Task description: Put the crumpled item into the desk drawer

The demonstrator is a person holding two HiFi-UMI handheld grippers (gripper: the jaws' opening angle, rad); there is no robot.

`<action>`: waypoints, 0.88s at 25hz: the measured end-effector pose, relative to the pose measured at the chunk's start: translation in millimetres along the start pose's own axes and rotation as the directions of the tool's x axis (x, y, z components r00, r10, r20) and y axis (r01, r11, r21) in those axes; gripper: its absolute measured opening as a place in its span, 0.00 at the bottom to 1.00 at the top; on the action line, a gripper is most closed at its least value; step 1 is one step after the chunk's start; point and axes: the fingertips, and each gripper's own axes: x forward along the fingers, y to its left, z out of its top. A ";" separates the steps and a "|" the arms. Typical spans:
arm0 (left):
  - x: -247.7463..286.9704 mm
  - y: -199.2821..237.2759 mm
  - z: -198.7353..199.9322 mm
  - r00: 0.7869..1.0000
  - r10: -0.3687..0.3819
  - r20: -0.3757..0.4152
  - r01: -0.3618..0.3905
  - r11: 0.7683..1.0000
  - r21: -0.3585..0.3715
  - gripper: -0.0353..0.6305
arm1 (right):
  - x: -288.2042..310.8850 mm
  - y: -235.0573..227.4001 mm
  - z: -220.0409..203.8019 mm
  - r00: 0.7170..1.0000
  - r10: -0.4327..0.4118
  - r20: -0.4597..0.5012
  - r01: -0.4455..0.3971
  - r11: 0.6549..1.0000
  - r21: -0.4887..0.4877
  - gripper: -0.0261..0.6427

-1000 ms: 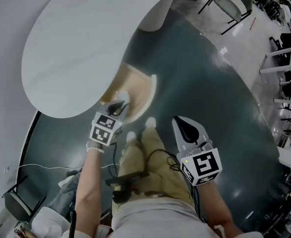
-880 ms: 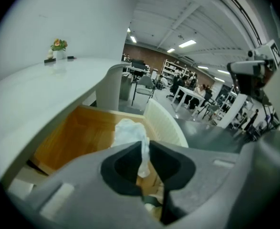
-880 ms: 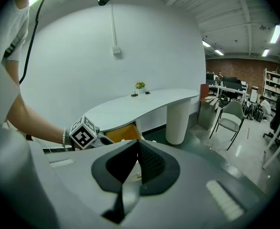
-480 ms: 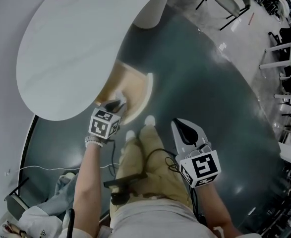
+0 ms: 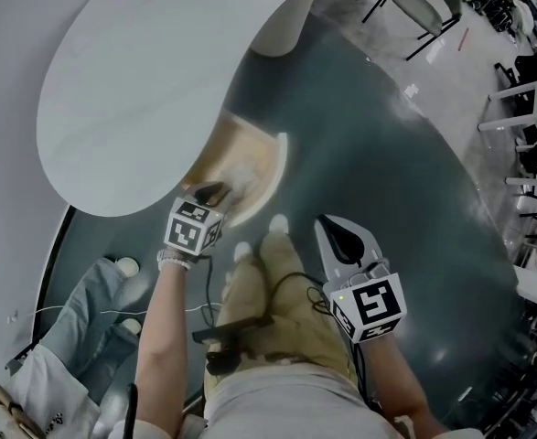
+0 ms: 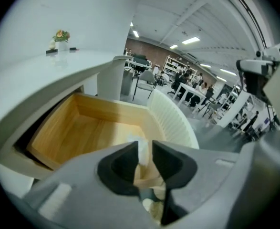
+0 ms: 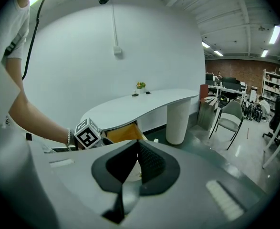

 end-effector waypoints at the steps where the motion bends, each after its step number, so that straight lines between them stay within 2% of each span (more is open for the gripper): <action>1: -4.1 1.5 1.6 1.000 0.011 0.011 -0.011 1.000 0.007 0.14 | 0.5 1.9 1.1 1.000 0.002 0.002 -0.002 1.000 -0.003 0.05; 3: -14.5 3.7 6.3 0.999 0.025 0.039 -0.026 1.000 0.012 0.05 | 1.3 6.1 4.4 1.000 0.006 0.006 -0.006 1.000 -0.010 0.05; 9: -53.5 1.6 25.0 0.992 0.034 0.122 -0.033 0.999 -0.014 0.05 | 3.5 20.3 16.9 1.000 0.015 0.013 -0.014 0.999 -0.029 0.05; 15: -99.7 -11.5 42.8 0.982 0.042 0.183 -0.051 0.998 0.043 0.05 | 3.8 37.1 37.1 0.999 0.034 0.039 -0.032 0.998 -0.060 0.05; 22: -156.5 -25.6 71.3 0.955 0.069 0.289 -0.091 0.994 0.064 0.05 | 4.1 51.1 63.3 0.995 0.065 0.081 -0.057 0.993 -0.102 0.05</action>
